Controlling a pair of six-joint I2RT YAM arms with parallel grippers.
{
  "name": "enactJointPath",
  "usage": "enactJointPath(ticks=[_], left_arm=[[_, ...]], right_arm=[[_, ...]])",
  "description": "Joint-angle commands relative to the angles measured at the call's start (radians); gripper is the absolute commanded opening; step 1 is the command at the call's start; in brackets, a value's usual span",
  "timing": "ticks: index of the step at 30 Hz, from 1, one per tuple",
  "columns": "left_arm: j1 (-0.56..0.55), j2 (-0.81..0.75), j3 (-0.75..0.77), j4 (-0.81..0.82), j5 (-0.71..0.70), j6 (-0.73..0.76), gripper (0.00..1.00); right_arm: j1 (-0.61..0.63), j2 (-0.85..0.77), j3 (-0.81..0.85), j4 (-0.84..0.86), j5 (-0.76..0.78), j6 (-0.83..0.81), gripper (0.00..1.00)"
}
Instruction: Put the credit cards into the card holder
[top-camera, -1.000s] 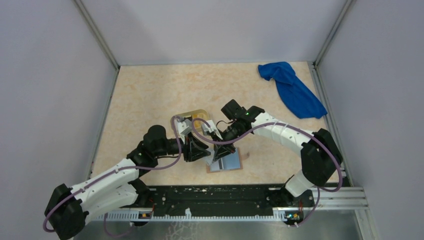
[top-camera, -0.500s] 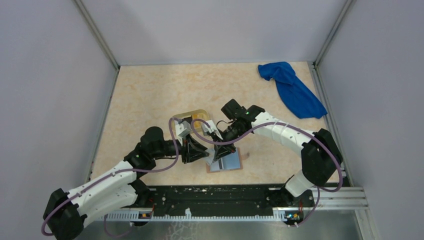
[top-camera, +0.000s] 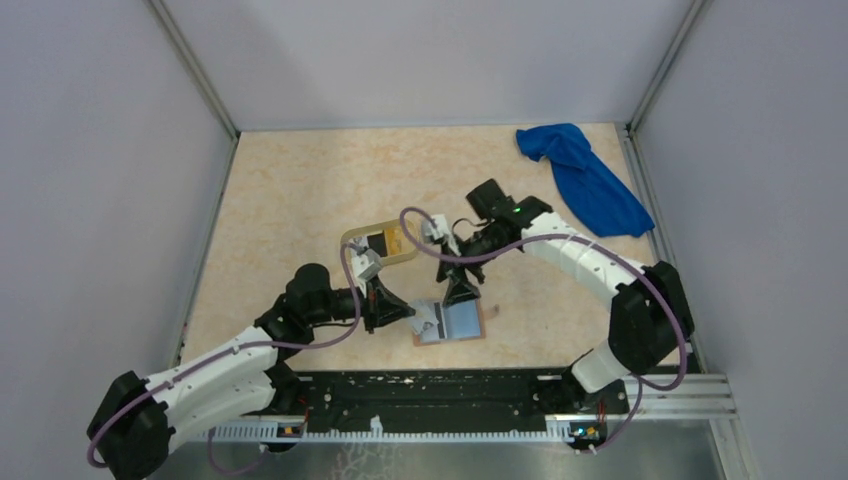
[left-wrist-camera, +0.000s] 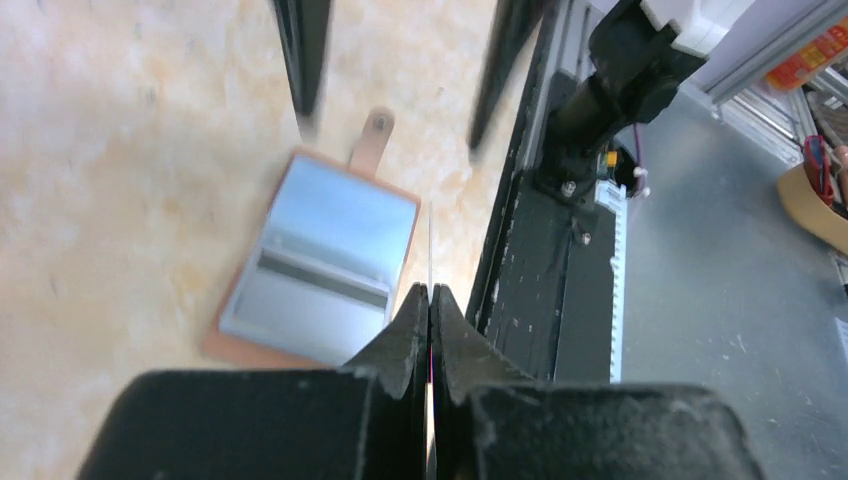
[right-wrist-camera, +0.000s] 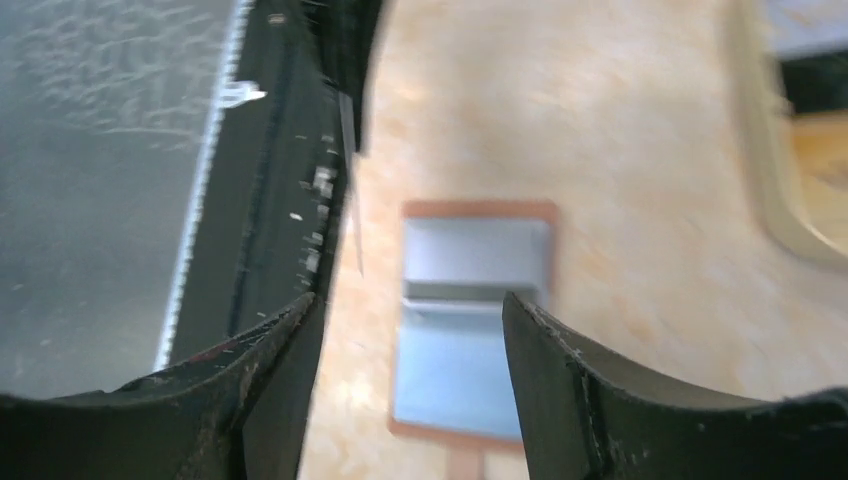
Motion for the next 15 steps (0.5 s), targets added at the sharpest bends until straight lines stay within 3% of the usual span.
enactJointPath(ticks=[1, 3, 8, 12, 15], left_arm=[[0.002, 0.04, -0.15, 0.244, -0.1, -0.199, 0.0], [0.002, 0.095, -0.201, 0.363, -0.128, -0.285, 0.0], [0.028, 0.242, -0.187, 0.448, -0.127, -0.405, 0.0], [0.148, 0.365, -0.198, 0.618, 0.063, -0.585, 0.0], [0.221, 0.449, -0.197, 0.733, 0.204, -0.678, 0.0]], right_arm=[[-0.218, -0.108, -0.009, 0.093, 0.003, 0.067, 0.67], [-0.256, -0.154, -0.059, 0.128, 0.038, 0.039, 0.67], [-0.258, -0.308, -0.285, 0.174, 0.064, -0.239, 0.67], [-0.247, -0.34, -0.419, 0.286, 0.076, -0.326, 0.66], [-0.194, -0.323, -0.451, 0.268, 0.114, -0.423, 0.66]])
